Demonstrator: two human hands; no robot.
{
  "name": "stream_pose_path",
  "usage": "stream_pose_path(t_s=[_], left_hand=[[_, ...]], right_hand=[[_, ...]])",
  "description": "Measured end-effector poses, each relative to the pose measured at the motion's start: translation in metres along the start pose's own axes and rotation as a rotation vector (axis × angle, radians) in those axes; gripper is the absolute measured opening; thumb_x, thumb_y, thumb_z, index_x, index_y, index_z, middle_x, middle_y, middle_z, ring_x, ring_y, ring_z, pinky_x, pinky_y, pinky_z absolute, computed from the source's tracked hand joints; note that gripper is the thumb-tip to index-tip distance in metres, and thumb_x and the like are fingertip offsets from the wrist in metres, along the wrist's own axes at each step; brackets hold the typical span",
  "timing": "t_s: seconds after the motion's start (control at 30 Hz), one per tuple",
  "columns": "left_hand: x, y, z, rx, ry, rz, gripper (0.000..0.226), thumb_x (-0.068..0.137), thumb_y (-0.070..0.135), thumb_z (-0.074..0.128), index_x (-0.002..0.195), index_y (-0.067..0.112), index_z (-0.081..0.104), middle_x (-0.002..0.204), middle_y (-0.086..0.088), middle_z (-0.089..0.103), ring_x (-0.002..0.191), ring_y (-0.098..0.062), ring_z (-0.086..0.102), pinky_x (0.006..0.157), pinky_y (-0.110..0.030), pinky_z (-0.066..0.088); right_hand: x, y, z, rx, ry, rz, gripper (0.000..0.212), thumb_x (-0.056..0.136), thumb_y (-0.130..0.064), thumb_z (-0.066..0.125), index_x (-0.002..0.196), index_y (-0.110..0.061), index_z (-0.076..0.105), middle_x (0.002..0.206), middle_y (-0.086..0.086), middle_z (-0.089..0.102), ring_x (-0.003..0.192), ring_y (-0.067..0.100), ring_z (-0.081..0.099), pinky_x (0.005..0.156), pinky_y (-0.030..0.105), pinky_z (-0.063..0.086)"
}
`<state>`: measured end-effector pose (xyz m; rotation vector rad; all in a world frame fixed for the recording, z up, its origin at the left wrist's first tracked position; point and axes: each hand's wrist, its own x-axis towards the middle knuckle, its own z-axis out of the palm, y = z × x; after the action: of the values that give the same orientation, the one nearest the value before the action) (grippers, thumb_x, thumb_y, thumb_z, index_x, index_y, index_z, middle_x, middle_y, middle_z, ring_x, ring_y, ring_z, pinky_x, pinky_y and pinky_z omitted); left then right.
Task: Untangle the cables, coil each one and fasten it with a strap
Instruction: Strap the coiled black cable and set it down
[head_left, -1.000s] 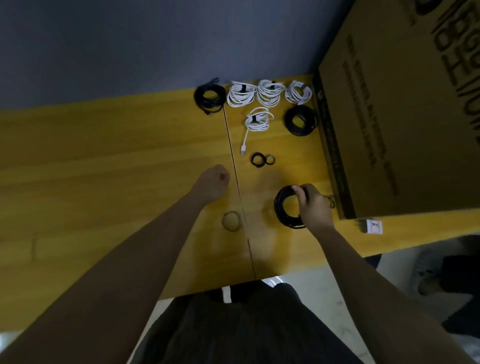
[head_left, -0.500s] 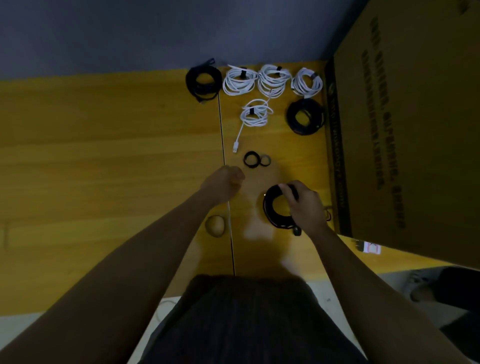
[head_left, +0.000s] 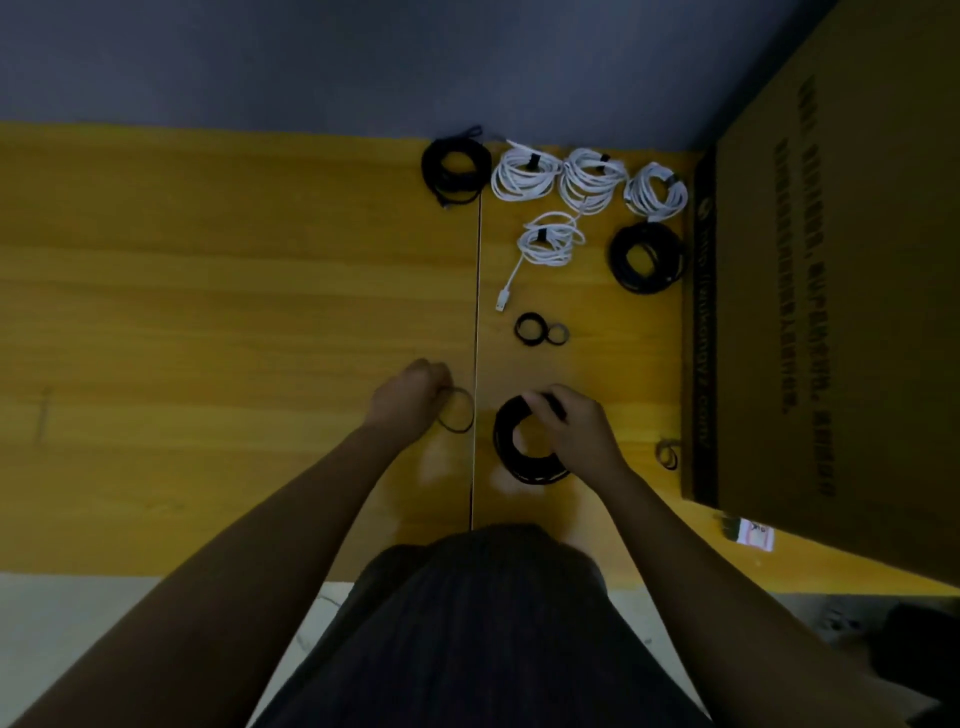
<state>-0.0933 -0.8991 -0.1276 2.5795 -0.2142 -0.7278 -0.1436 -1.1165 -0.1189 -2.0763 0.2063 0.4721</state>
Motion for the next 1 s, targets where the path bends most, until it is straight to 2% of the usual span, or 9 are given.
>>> stream_pose_path(t_s=[0.13, 0.3, 0.37, 0.43, 0.5, 0.67, 0.77, 0.9, 1.0], left_hand=[[0.005, 0.018, -0.036, -0.138, 0.232, 0.089, 0.011, 0.096, 0.014, 0.054, 0.101, 0.007, 0.061, 0.102, -0.009, 0.056, 0.084, -0.025, 0.059, 0.073, -0.04, 0.051], [-0.009, 0.041, -0.08, -0.259, 0.44, 0.217, 0.006, 0.093, 0.011, 0.059, 0.09, 0.007, 0.059, 0.088, -0.004, 0.053, 0.072, -0.02, 0.061, 0.062, -0.031, 0.052], [-0.017, 0.047, -0.094, -0.356, 0.435, 0.22, 0.009, 0.094, 0.013, 0.059, 0.088, 0.007, 0.058, 0.087, -0.006, 0.057, 0.069, -0.017, 0.063, 0.059, -0.029, 0.054], [-0.024, 0.048, -0.108, -0.481, 0.395, 0.194, 0.013, 0.095, 0.015, 0.059, 0.089, 0.004, 0.059, 0.088, -0.007, 0.061, 0.072, -0.014, 0.066, 0.061, -0.027, 0.057], [-0.032, 0.041, -0.123, -0.53, 0.378, 0.174, 0.015, 0.095, 0.018, 0.06, 0.088, 0.005, 0.061, 0.091, -0.007, 0.064, 0.077, -0.013, 0.067, 0.062, -0.027, 0.058], [-0.052, 0.013, -0.16, -0.211, 0.201, 0.3, 0.013, 0.098, 0.021, 0.052, 0.085, 0.018, 0.053, 0.1, -0.005, 0.066, 0.093, -0.02, 0.063, 0.078, -0.045, 0.053], [-0.063, 0.01, -0.174, -0.108, 0.189, 0.314, 0.012, 0.1, 0.022, 0.048, 0.091, 0.015, 0.052, 0.087, 0.0, 0.064, 0.079, -0.012, 0.062, 0.072, -0.044, 0.053], [-0.074, 0.014, -0.19, -0.556, 0.272, 0.265, 0.008, 0.096, 0.017, 0.057, 0.09, 0.013, 0.055, 0.085, -0.003, 0.066, 0.065, -0.008, 0.065, 0.063, -0.032, 0.055], [-0.079, 0.018, -0.202, -0.844, 0.229, 0.222, 0.007, 0.092, 0.011, 0.062, 0.091, 0.01, 0.055, 0.088, -0.004, 0.068, 0.071, -0.009, 0.069, 0.068, -0.024, 0.057]], right_hand=[[0.001, -0.049, -0.02, 0.185, 0.04, -0.037, 0.016, 0.098, -0.029, 0.051, 0.105, -0.023, 0.063, 0.069, -0.023, 0.06, 0.06, -0.005, 0.056, 0.062, 0.016, 0.043], [0.007, -0.104, -0.031, 0.249, -0.111, -0.022, 0.037, 0.098, -0.038, 0.05, 0.133, -0.026, 0.052, 0.063, -0.011, 0.051, 0.053, 0.019, 0.049, 0.062, 0.038, 0.052], [0.01, -0.118, -0.027, 0.232, -0.141, -0.042, 0.025, 0.095, -0.043, 0.052, 0.115, -0.033, 0.064, 0.057, -0.011, 0.048, 0.05, 0.015, 0.05, 0.065, 0.044, 0.052], [0.01, -0.128, -0.022, 0.237, -0.132, -0.095, 0.014, 0.094, -0.046, 0.054, 0.084, -0.043, 0.064, 0.052, -0.012, 0.046, 0.048, 0.013, 0.049, 0.067, 0.05, 0.051], [0.011, -0.134, -0.019, 0.221, -0.136, -0.118, 0.017, 0.093, -0.046, 0.055, 0.079, -0.04, 0.063, 0.05, -0.011, 0.044, 0.047, 0.014, 0.047, 0.066, 0.053, 0.049], [0.008, -0.169, -0.02, 0.024, -0.361, -0.153, 0.022, 0.096, -0.033, 0.054, 0.1, -0.018, 0.069, 0.042, -0.012, 0.049, 0.04, 0.01, 0.045, 0.053, 0.033, 0.045], [0.01, -0.189, -0.021, -0.093, -0.397, -0.199, 0.023, 0.096, -0.033, 0.054, 0.093, -0.016, 0.069, 0.043, -0.018, 0.051, 0.04, 0.01, 0.045, 0.049, 0.026, 0.043], [0.012, -0.201, -0.014, -0.081, -0.234, -0.347, 0.026, 0.093, -0.035, 0.059, 0.087, -0.012, 0.069, 0.046, -0.012, 0.044, 0.042, 0.006, 0.039, 0.048, 0.024, 0.032], [0.005, -0.208, -0.007, -0.008, -0.148, -0.42, 0.021, 0.092, -0.029, 0.061, 0.092, -0.01, 0.07, 0.056, -0.02, 0.056, 0.053, -0.001, 0.05, 0.054, 0.013, 0.033]])
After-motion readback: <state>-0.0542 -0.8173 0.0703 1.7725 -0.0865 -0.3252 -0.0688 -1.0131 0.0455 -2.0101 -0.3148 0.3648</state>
